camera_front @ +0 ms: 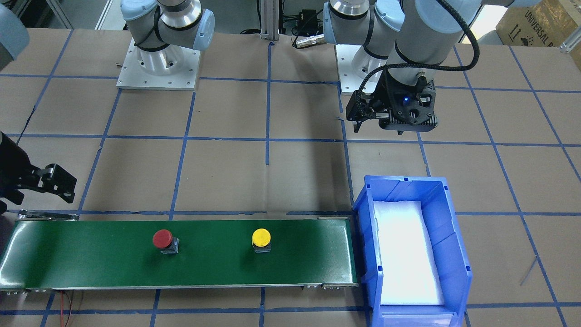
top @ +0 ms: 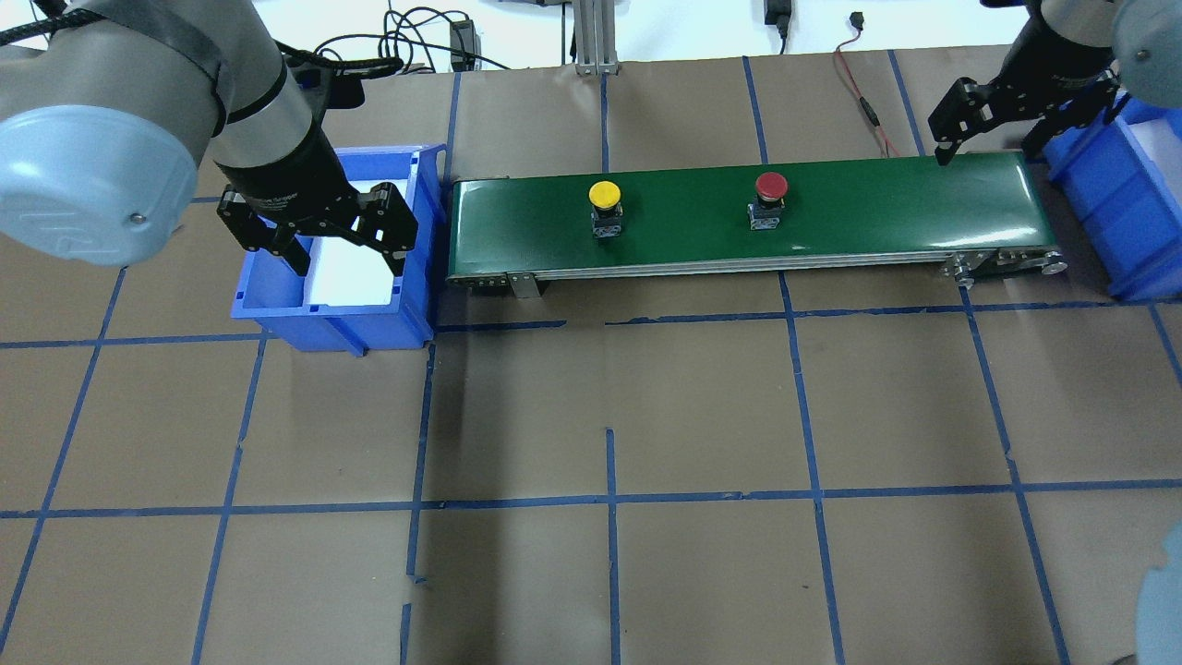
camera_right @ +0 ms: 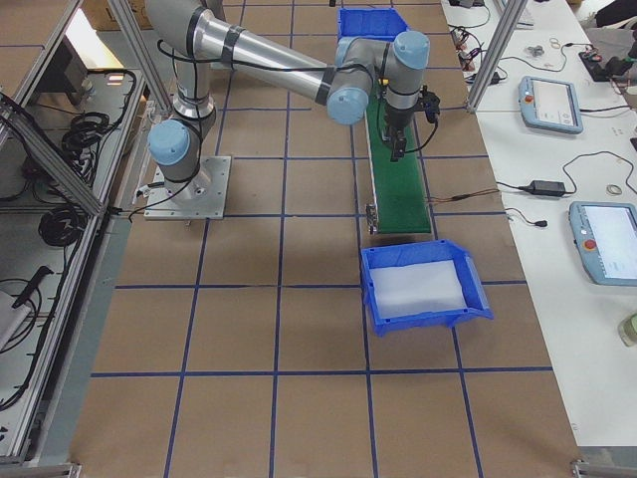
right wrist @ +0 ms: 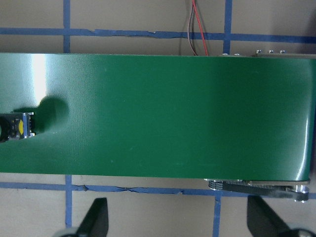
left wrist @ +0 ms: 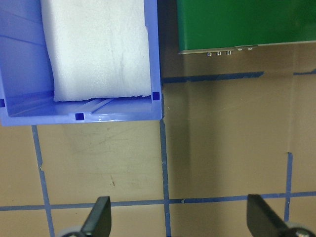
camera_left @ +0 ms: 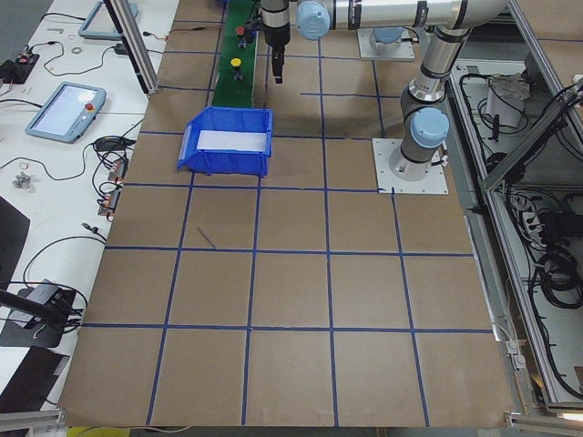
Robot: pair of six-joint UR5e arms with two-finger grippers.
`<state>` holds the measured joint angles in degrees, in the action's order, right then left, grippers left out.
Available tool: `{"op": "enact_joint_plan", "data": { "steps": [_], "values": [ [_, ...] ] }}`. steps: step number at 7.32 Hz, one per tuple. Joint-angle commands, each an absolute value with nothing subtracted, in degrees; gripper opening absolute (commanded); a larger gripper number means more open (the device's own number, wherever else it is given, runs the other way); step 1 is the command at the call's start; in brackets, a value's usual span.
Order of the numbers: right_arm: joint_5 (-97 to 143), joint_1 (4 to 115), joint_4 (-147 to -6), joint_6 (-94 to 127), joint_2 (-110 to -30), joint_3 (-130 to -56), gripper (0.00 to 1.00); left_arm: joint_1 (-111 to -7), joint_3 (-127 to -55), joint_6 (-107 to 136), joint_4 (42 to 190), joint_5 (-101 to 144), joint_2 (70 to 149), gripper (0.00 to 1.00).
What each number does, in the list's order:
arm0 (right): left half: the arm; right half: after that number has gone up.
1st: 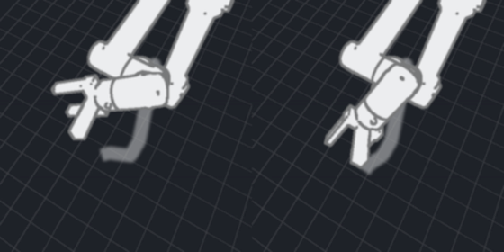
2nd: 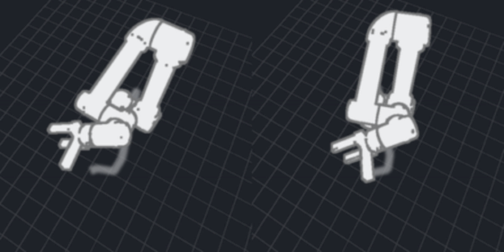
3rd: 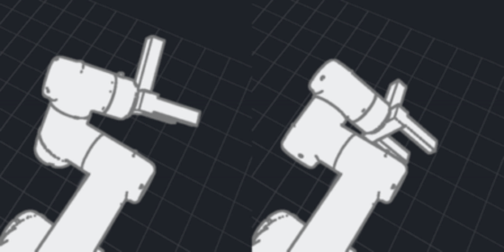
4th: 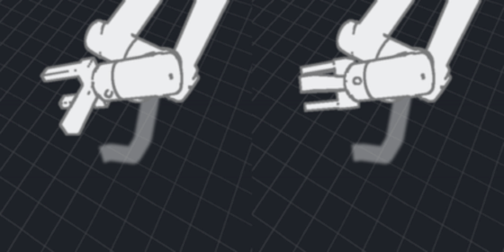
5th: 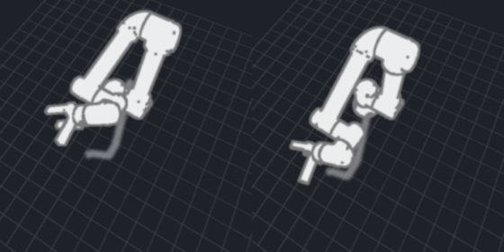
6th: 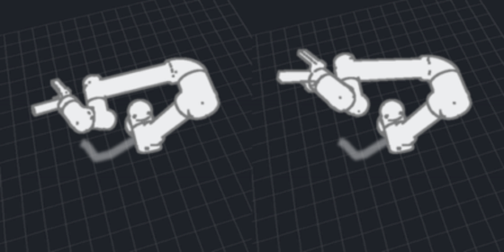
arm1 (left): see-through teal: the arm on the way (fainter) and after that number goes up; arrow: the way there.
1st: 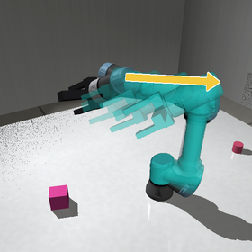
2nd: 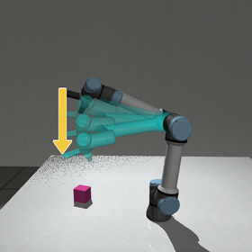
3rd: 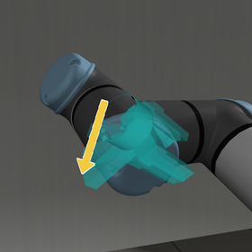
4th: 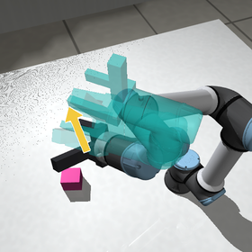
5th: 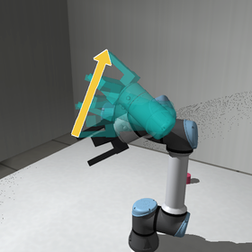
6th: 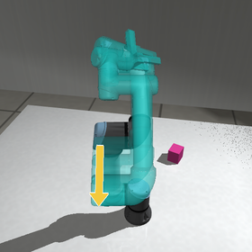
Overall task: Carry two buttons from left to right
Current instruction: 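Move the right gripper toward the far bin while the belt carries the buttons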
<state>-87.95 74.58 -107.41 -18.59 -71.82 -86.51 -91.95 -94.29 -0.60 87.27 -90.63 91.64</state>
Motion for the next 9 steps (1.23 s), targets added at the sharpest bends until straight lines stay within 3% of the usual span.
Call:
{"op": "enact_joint_plan", "data": {
  "steps": [1, 7, 8, 9],
  "values": [
    [-87.5, 75.3, -112.4, -21.2, -69.5, -87.9, 1.00, -92.0, -94.4, -0.5, 87.3, -90.6, 91.7, 0.96],
    [-89.0, 78.4, -113.0, -20.3, -69.4, -88.2, 1.00, -92.0, -94.7, -0.1, 87.3, -90.6, 91.8, 0.96],
    [-88.9, 78.4, -113.1, -19.7, -69.3, -88.6, 0.94, -92.0, -94.7, -0.1, 87.3, -90.6, 91.8, 0.96],
    [-89.0, 78.4, -113.0, -16.9, -69.2, -89.2, 1.00, -92.0, -94.8, -0.1, 87.3, -90.6, 91.8, 0.96]
  ]
}}
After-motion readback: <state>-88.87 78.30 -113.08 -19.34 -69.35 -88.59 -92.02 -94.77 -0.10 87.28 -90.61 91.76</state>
